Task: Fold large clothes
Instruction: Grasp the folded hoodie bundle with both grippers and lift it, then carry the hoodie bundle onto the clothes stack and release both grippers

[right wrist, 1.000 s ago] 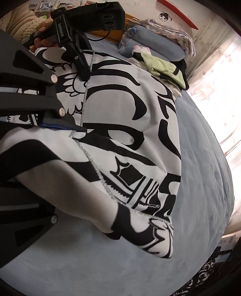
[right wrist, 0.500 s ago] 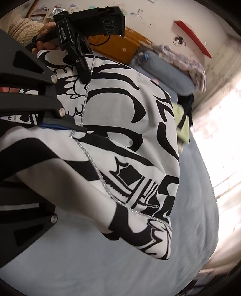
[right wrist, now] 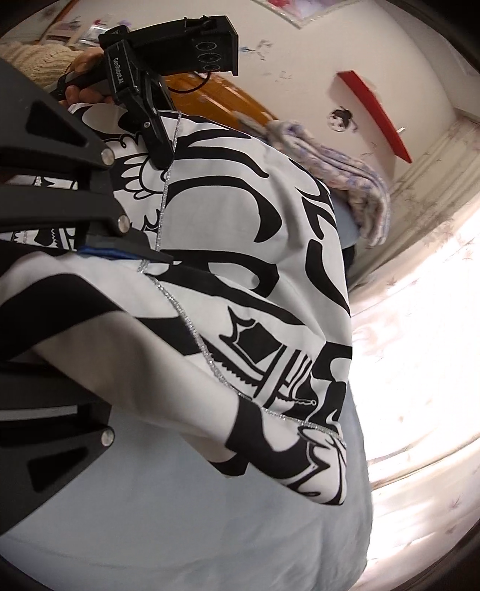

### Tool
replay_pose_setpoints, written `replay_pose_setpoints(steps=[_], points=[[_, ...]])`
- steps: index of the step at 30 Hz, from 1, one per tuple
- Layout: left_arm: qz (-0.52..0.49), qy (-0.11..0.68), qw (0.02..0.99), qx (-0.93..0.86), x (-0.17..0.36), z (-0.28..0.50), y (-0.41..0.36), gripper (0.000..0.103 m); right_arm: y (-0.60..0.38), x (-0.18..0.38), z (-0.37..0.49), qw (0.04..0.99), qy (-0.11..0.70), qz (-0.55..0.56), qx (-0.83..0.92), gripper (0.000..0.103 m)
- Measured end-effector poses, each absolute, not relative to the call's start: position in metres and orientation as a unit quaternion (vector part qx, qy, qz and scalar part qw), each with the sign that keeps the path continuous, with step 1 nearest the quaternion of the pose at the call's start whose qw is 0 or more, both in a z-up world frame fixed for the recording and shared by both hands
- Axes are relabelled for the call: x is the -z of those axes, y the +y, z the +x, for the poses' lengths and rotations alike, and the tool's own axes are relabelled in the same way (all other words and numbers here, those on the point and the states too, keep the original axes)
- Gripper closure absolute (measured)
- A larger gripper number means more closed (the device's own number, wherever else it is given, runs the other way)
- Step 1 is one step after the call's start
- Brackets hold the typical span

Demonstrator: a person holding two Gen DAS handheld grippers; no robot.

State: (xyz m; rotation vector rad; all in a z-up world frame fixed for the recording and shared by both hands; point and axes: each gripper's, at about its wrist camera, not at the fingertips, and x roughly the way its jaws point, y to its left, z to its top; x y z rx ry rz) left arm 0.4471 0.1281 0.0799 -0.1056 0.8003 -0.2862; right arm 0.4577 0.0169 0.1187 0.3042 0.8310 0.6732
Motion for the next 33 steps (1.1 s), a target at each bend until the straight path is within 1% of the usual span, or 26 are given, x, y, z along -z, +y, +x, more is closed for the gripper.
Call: replay_pose_setpoints(steps=[3, 7, 10, 12, 13, 14, 15, 16, 17, 18, 19, 20, 24, 26, 27, 28, 30, 33], points=[[-0.048, 0.389, 0.911, 0.132, -0.085, 0.512, 0.146, 0.038, 0.043, -0.121, 0.514, 0.856, 0.384, 0.148, -0.312, 0.072], [-0.057, 0.397, 0.907, 0.127, -0.07, 0.576, 0.171, 0.038, 0.071, -0.107, 0.581, 0.854, 0.386, 0.161, -0.311, 0.072], [-0.066, 0.416, 0.898, 0.124, -0.045, 0.62, 0.185, 0.038, 0.081, -0.08, 0.616, 0.847, 0.396, 0.177, -0.308, 0.072], [-0.079, 0.44, 0.886, 0.123, -0.015, 0.644, 0.19, 0.037, 0.085, -0.055, 0.633, 0.843, 0.408, 0.184, -0.299, 0.072], [-0.081, 0.45, 0.881, 0.119, -0.005, 0.653, 0.19, 0.035, 0.087, -0.039, 0.64, 0.84, 0.419, 0.184, -0.293, 0.072], [-0.081, 0.468, 0.873, 0.108, 0.017, 0.665, 0.192, 0.033, 0.085, -0.025, 0.645, 0.836, 0.432, 0.184, -0.286, 0.072], [-0.077, 0.478, 0.869, 0.096, 0.034, 0.671, 0.194, 0.028, 0.084, -0.007, 0.651, 0.83, 0.45, 0.181, -0.275, 0.071], [-0.081, 0.481, 0.869, 0.084, 0.048, 0.675, 0.197, 0.02, 0.083, 0.005, 0.655, 0.83, 0.458, 0.18, -0.264, 0.07], [-0.092, 0.478, 0.87, 0.078, 0.059, 0.677, 0.203, 0.017, 0.078, 0.019, 0.658, 0.827, 0.462, 0.187, -0.26, 0.067], [-0.105, 0.474, 0.871, 0.077, 0.065, 0.675, 0.207, 0.013, 0.075, 0.025, 0.658, 0.826, 0.461, 0.191, -0.263, 0.059], [-0.118, 0.47, 0.871, 0.079, 0.07, 0.675, 0.211, 0.012, 0.073, 0.029, 0.657, 0.827, 0.457, 0.19, -0.266, 0.053], [-0.13, 0.466, 0.871, 0.083, 0.075, 0.673, 0.216, 0.011, 0.073, 0.032, 0.655, 0.828, 0.455, 0.185, -0.27, 0.051], [-0.14, 0.46, 0.873, 0.079, 0.079, 0.665, 0.221, 0.01, 0.073, 0.04, 0.65, 0.823, 0.456, 0.194, -0.279, 0.047], [-0.143, 0.464, 0.872, 0.07, 0.075, 0.663, 0.221, 0.011, 0.067, 0.042, 0.647, 0.807, 0.464, 0.226, -0.288, 0.051], [-0.141, 0.465, 0.872, 0.064, 0.071, 0.663, 0.22, 0.011, 0.064, 0.04, 0.65, 0.794, 0.468, 0.252, -0.295, 0.06], [-0.139, 0.467, 0.871, 0.057, 0.067, 0.663, 0.22, 0.011, 0.058, 0.039, 0.649, 0.779, 0.471, 0.283, -0.301, 0.066], [-0.149, 0.467, 0.87, 0.053, 0.06, 0.66, 0.224, 0.012, 0.05, 0.035, 0.646, 0.762, 0.479, 0.309, -0.309, 0.068], [-0.141, 0.461, 0.875, 0.044, 0.054, 0.657, 0.227, 0.013, 0.049, 0.029, 0.637, 0.762, 0.49, 0.296, -0.302, 0.069]])
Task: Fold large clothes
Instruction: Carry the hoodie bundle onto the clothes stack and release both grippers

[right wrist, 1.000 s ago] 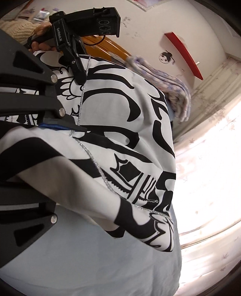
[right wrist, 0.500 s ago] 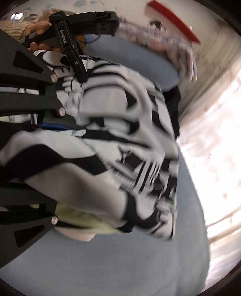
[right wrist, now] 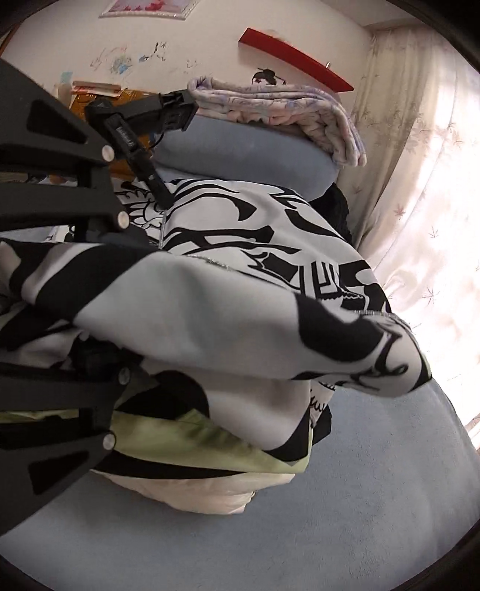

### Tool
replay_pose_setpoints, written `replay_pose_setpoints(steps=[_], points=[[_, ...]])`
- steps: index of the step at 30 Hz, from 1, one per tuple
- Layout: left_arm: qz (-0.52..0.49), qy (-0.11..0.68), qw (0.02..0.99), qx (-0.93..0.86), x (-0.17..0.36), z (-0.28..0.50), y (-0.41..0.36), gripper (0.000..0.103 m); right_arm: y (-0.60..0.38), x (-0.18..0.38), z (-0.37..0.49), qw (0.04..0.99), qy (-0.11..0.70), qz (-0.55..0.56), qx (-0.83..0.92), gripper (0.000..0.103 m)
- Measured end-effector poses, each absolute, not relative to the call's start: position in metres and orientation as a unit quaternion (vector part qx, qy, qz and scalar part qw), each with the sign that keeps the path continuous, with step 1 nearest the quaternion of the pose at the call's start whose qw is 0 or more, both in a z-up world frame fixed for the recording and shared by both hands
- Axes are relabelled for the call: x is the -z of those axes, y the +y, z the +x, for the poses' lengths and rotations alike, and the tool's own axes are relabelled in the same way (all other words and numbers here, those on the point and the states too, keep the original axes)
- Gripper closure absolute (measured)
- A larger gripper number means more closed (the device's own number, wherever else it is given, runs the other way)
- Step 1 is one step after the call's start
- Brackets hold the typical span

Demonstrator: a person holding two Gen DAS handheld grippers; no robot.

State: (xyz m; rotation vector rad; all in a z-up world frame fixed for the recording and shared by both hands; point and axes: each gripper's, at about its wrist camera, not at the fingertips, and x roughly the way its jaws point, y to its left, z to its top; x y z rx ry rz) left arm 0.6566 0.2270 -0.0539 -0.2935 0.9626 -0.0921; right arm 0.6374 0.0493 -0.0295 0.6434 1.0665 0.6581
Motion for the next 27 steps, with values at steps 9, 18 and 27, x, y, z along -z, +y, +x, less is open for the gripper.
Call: replay_pose_setpoints(steps=[9, 18, 27], points=[[-0.184, 0.464, 0.866, 0.034, 0.09, 0.658, 0.224, 0.01, 0.057, 0.066, 0.639, 0.783, 0.503, 0.245, -0.272, 0.063], [-0.2, 0.447, 0.872, 0.001, 0.103, 0.65, 0.229, 0.001, 0.076, 0.061, 0.632, 0.808, 0.476, 0.202, -0.282, 0.051], [-0.16, 0.414, 0.895, -0.04, 0.069, 0.613, 0.208, 0.002, 0.061, 0.015, 0.593, 0.833, 0.475, 0.157, -0.235, 0.037]])
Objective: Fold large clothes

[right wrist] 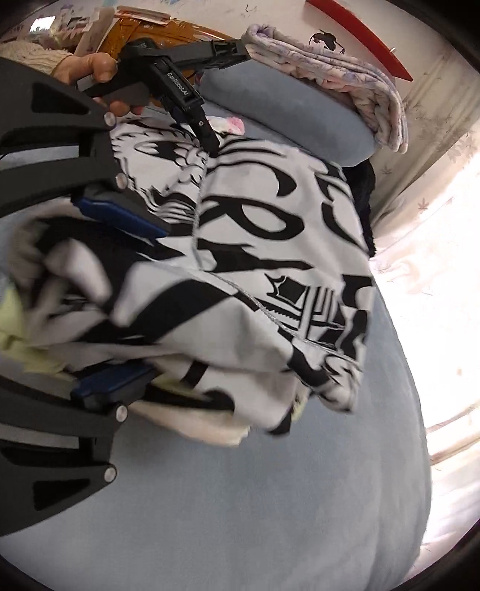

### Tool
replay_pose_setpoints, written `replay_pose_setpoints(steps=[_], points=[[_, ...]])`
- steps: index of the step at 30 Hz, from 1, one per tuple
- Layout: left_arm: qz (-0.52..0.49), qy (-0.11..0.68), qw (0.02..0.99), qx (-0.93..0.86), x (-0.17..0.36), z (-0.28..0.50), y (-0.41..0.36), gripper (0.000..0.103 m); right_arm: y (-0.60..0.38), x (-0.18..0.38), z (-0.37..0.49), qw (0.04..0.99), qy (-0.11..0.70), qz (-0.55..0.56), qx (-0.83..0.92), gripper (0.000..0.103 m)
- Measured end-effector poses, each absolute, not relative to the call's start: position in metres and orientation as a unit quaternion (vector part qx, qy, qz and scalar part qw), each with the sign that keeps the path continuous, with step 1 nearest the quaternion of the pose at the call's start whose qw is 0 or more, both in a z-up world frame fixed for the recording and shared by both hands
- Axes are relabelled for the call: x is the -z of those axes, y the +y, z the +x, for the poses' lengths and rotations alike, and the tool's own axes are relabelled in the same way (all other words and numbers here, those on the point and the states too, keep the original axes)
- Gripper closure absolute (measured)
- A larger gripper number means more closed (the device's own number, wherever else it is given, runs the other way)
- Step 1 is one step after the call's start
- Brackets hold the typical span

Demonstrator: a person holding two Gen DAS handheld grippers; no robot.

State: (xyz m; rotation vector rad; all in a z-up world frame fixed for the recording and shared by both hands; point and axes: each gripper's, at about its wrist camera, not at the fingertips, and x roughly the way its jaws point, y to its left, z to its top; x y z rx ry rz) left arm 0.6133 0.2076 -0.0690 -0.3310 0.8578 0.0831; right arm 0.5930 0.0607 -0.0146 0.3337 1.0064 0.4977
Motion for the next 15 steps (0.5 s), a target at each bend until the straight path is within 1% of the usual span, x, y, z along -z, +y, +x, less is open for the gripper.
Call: replay_pose_setpoints(steps=[6, 11, 15], points=[[-0.111, 0.408, 0.905, -0.043, 0.028, 0.556, 0.172, 0.002, 0.043, -0.024, 0.534, 0.841, 0.482, 0.116, -0.217, 0.037], [-0.072, 0.398, 0.914, -0.036, -0.022, 0.484, 0.139, 0.002, 0.025, -0.062, 0.468, 0.843, 0.481, 0.113, -0.214, 0.037], [-0.052, 0.397, 0.915, -0.043, -0.05, 0.426, 0.12, 0.002, 0.017, -0.087, 0.417, 0.849, 0.48, 0.088, -0.203, 0.033]])
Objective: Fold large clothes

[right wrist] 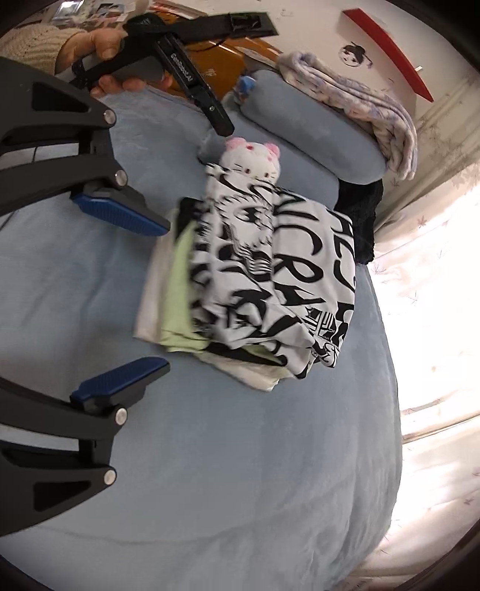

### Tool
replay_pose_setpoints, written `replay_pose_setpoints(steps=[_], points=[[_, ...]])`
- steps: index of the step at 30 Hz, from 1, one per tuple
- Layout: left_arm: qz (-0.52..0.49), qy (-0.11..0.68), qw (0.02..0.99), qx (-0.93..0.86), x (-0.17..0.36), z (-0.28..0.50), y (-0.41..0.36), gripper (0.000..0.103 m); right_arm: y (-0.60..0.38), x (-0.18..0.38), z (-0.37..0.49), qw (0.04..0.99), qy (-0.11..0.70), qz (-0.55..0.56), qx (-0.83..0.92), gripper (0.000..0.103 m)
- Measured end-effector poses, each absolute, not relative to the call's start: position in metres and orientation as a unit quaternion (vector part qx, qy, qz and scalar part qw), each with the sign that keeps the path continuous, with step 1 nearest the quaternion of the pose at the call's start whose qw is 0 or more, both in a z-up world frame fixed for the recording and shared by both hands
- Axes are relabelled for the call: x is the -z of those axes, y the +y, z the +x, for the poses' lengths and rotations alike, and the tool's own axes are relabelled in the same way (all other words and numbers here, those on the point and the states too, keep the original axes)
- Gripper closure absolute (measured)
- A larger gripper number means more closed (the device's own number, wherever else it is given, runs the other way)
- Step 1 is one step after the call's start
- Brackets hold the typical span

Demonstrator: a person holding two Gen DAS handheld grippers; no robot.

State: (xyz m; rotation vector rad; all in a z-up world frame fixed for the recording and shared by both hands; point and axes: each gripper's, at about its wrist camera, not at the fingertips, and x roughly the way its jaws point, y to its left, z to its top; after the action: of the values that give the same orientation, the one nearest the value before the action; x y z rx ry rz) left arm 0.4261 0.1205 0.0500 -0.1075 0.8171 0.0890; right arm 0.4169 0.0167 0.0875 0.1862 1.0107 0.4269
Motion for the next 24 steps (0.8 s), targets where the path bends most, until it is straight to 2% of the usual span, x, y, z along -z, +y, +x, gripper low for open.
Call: replay_pose_setpoints(steps=[11, 24], points=[[-0.032, 0.388, 0.921, -0.012, -0.087, 0.279, 0.061, 0.001, -0.01, -0.137, 0.289, 0.863, 0.459, 0.058, -0.203, 0.032], [-0.039, 0.412, 0.91, 0.017, -0.099, 0.177, -0.005, 0.001, -0.054, -0.149, 0.193, 0.866, 0.454, 0.033, -0.207, 0.032]])
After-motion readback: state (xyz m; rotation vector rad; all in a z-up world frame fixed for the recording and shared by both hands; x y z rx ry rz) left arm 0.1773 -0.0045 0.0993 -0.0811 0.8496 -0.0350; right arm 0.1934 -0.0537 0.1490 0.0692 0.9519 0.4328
